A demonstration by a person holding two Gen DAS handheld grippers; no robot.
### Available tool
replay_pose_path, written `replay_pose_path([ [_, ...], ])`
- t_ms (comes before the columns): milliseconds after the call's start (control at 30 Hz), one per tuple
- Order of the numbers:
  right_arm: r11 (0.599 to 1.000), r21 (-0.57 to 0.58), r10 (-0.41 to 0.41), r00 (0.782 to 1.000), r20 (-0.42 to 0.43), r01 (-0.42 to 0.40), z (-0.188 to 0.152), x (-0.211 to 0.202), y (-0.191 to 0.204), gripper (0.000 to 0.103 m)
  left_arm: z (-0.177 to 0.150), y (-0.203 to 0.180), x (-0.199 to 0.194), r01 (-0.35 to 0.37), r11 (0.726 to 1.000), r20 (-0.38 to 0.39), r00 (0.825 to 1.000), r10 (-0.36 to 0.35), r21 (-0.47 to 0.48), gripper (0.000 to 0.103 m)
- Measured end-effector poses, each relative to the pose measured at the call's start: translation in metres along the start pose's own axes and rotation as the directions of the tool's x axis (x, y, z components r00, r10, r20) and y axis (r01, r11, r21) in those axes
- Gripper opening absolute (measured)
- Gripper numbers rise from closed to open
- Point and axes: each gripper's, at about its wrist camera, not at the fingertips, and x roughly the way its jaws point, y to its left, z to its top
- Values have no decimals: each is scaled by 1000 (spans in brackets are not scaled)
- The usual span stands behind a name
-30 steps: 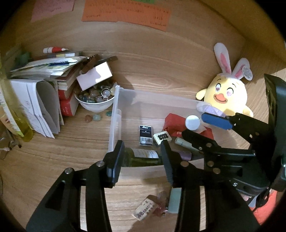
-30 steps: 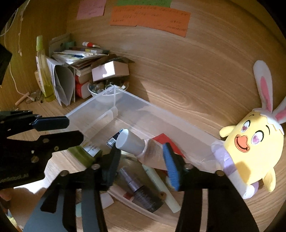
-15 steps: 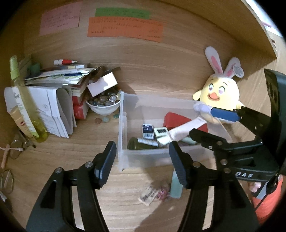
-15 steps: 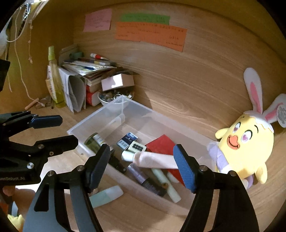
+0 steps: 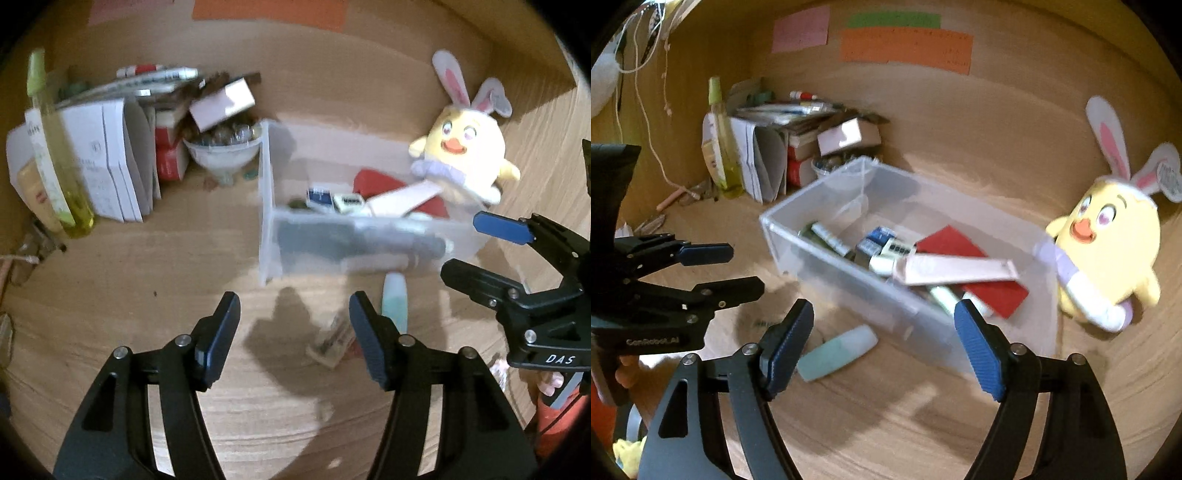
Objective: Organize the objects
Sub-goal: 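Withdraw both open grippers back toward the remaining items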
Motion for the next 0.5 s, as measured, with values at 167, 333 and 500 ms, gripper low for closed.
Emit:
replay_pose_path([
  [167,999,52,18,998,-58,-15,-14,18,1,75,-8,6,10,11,1000,-17,1000,-12,-15,61],
  [333,997,67,52,990,-128,-44,-21,39,5,66,-8,13,14,41,998,-22,999,-42,-41,61],
  [500,996,71,71,982,-177,-59,-24,55,9,57,-10,12,14,51,998,-23,998,-52,-32,61],
])
